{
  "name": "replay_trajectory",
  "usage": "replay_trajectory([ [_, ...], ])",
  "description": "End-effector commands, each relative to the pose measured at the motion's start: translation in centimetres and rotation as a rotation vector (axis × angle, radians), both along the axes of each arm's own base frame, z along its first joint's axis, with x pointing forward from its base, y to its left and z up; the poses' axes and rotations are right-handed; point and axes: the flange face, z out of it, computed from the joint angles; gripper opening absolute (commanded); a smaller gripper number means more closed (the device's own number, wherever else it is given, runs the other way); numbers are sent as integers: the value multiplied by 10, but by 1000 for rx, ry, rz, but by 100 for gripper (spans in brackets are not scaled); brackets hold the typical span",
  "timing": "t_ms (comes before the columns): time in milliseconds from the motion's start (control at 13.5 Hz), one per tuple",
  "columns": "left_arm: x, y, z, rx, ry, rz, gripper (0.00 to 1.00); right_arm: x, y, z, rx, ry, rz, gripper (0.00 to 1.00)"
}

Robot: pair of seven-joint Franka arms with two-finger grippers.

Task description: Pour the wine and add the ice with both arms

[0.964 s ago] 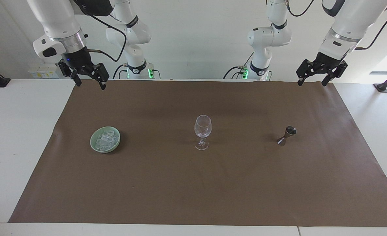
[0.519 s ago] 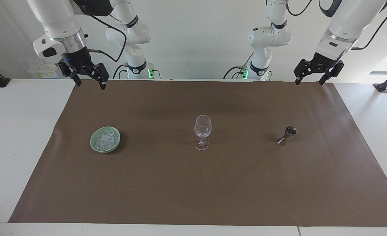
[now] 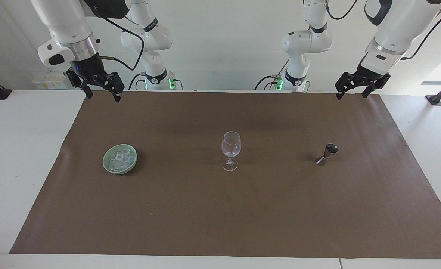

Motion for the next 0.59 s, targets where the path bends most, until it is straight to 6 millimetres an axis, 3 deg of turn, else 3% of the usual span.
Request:
replay_trajectory([
  [0,2,12,-13,-29,60,146,100,-7,-2,0,-4,8,23,100],
  [519,14,39,-57,-159,185,718,100,-7,-2,-1,-4,9,24,100],
])
